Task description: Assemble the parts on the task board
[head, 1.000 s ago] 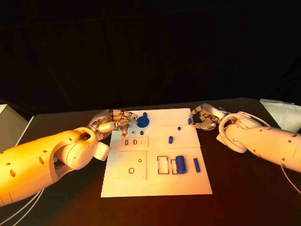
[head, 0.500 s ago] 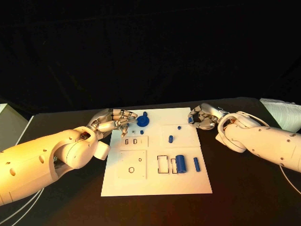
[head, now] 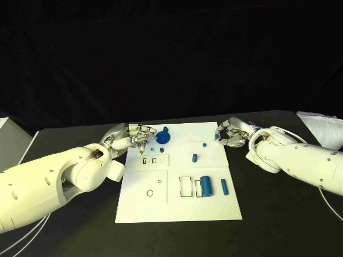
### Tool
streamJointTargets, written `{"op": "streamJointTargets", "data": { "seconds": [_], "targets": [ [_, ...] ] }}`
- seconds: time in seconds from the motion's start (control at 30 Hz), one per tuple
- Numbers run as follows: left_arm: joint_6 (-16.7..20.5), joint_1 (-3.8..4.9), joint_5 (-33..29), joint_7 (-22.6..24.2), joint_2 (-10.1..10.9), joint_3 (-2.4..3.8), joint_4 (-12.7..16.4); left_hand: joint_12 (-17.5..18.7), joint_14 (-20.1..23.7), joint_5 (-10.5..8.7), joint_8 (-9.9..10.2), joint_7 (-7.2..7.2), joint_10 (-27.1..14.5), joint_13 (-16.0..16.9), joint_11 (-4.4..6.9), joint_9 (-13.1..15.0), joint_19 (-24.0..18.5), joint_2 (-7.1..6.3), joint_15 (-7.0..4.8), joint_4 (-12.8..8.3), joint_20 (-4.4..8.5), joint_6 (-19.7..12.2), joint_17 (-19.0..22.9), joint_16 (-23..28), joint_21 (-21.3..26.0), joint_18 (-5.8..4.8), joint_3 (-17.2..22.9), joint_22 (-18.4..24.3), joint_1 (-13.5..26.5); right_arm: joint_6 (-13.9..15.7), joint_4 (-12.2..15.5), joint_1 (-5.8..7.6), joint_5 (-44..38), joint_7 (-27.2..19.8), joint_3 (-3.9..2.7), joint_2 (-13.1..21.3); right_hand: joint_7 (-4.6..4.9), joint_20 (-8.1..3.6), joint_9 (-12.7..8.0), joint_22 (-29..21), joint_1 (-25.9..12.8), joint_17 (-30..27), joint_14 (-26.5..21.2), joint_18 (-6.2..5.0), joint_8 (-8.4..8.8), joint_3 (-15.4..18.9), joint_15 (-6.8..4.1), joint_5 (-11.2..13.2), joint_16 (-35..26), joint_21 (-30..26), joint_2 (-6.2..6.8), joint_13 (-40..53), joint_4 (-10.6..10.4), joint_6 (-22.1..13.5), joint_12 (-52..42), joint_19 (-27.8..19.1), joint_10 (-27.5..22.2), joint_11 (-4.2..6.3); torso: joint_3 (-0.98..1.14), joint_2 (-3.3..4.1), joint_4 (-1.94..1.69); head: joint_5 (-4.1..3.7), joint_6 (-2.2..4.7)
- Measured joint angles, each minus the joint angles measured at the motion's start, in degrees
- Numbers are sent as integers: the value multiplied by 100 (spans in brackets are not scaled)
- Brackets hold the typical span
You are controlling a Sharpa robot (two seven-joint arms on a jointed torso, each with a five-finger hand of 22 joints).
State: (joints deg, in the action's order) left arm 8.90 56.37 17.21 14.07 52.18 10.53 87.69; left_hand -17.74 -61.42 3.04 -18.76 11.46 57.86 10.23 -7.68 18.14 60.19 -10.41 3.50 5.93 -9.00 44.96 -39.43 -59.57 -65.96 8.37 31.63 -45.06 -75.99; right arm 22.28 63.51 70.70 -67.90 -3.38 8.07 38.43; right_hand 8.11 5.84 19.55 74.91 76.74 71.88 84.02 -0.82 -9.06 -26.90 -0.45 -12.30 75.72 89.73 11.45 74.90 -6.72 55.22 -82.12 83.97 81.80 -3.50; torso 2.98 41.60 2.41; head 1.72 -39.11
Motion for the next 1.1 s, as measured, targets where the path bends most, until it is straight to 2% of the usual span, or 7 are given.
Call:
{"op": "streamJointTargets", "data": {
  "seconds": [0.2,0.33,0.57,0.67,0.87,1.1],
  "targets": [
    [-2,0,0,0,-1,0,-8,0,0,0,0,0,0,0,0,0,0,0,0,0,0,0,0,0,0,0,0,0,0,81,-5,-1,0,15,1,-17,-67,-71,48,0,-2,45,0,0,-139,-71,-61,-46,28,0,-69,5,23,162,-28,3,41,42,-2,0,-4,-3,-18],
    [-3,0,0,-1,0,-2,-10,0,0,0,0,0,0,0,0,0,0,0,0,0,0,0,0,0,0,-1,0,0,0,203,-4,-4,-15,57,3,-24,-99,-71,74,2,18,77,-4,0,-201,-87,-95,-93,51,0,-92,5,40,193,-64,3,72,72,-2,0,0,3,-27],
    [-5,0,0,-2,2,-2,-13,0,0,0,0,0,0,0,0,-1,0,0,0,0,0,0,0,0,0,0,0,-1,0,463,64,-5,-39,150,3,2,-106,-71,91,4,3,93,1,-1,-215,-103,-100,-100,51,0,-121,4,56,201,-64,3,72,72,-2,0,8,19,-29],
    [-5,0,0,-2,4,-2,-15,0,0,0,0,0,0,1,0,-1,0,0,0,0,0,0,0,0,0,0,0,-1,0,558,142,8,-50,188,3,37,-106,-112,101,4,10,93,1,-1,-215,-102,-100,-100,51,0,-128,4,56,200,-64,3,72,72,-2,-3,8,26,-26],
    [-5,-1,0,-2,5,0,-27,0,0,0,0,0,0,1,0,-1,-15,0,0,0,-15,0,0,0,0,0,0,-1,0,709,401,112,-64,266,-6,126,-95,-112,101,4,10,92,1,-1,-216,-102,-100,-99,51,0,-127,3,56,211,-88,3,92,92,-6,-11,10,35,-16],
    [-5,-22,-1,-3,5,-3,-52,0,0,0,0,0,0,1,0,-1,-15,0,0,0,-15,0,0,0,0,0,0,11,0,786,1063,349,-8,378,-18,200,-85,-111,99,3,10,92,1,-1,-239,-102,-100,-99,50,0,-126,3,56,220,-111,3,92,92,-23,-30,27,27,12]
  ]
}}
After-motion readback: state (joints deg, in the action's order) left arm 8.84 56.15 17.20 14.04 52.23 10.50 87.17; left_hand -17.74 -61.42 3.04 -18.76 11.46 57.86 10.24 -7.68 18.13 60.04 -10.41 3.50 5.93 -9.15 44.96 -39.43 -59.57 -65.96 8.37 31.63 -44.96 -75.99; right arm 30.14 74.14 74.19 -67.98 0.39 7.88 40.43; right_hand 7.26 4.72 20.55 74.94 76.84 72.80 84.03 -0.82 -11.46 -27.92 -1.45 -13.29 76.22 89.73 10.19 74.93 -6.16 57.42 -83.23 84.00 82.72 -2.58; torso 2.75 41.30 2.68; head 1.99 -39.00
